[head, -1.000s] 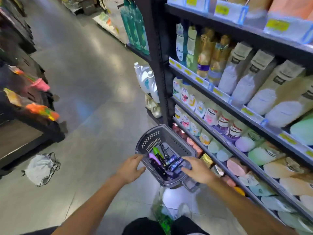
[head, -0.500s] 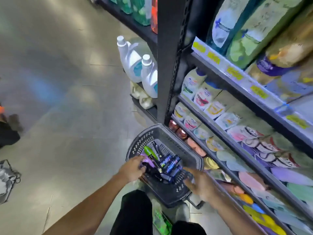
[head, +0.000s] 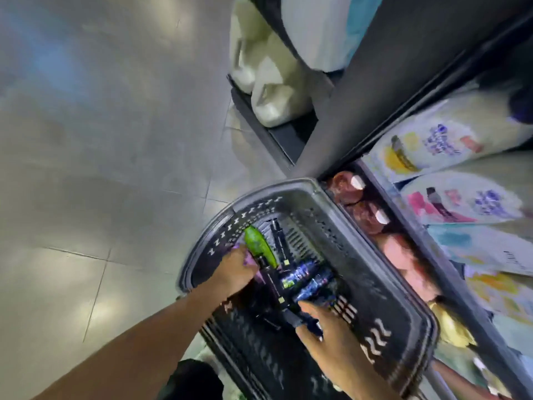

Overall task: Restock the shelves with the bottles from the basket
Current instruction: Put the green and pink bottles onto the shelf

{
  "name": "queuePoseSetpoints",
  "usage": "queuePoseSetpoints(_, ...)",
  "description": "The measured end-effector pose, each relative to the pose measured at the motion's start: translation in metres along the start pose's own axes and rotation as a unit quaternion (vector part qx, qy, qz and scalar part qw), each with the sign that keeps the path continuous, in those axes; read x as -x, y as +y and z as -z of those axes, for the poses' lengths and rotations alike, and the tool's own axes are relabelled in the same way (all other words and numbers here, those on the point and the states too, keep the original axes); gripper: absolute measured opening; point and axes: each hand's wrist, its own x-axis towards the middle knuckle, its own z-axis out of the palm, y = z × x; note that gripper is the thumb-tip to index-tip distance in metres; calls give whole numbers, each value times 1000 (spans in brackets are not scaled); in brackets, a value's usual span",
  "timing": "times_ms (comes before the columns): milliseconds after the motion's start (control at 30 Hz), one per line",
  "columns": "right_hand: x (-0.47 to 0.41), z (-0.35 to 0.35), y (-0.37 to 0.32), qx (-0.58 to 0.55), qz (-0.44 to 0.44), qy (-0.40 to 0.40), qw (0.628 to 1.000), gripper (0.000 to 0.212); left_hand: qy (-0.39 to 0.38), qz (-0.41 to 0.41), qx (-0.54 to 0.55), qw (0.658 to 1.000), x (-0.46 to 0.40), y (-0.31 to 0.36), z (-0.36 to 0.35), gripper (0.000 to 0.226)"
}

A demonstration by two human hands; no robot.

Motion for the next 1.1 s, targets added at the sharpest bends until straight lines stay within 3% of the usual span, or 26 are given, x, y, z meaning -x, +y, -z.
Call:
queuePoseSetpoints(200,-82,-37,62,5,21,-14,1000,44,72,88,98,989,-92,-8,-45,39)
queuePoseSetpoints(267,-103,-46,73,6,34,-3,999,43,114,109,109,981,-139,-38,-66,44)
queuePoseSetpoints(367,-127,-58,87,-7,43,24,999,41,161,154,109,969,-148,-25,-73,62)
queuePoseSetpoints(500,-151,-70,100,-34,69,65,995,38,185,188,105,959,-177,-32,-85,66)
queuePoseSetpoints(633,-167,-81,109,-61,79,81,992,34,241,177,65,952,-197,-41,-94,75)
queuePoseSetpoints(800,-179,-85,113,-73,82,104,989,33,204,141,112,962,-205,-44,-100,70)
queuePoseSetpoints(1000,-178,-71,95,-89,76,103,988,36,236,69,201,948,-145,-30,-86,52)
queuePoseSetpoints(1100,-183,-62,80,-114,80,117,983,37,265,45,225,937,-112,-28,-75,58)
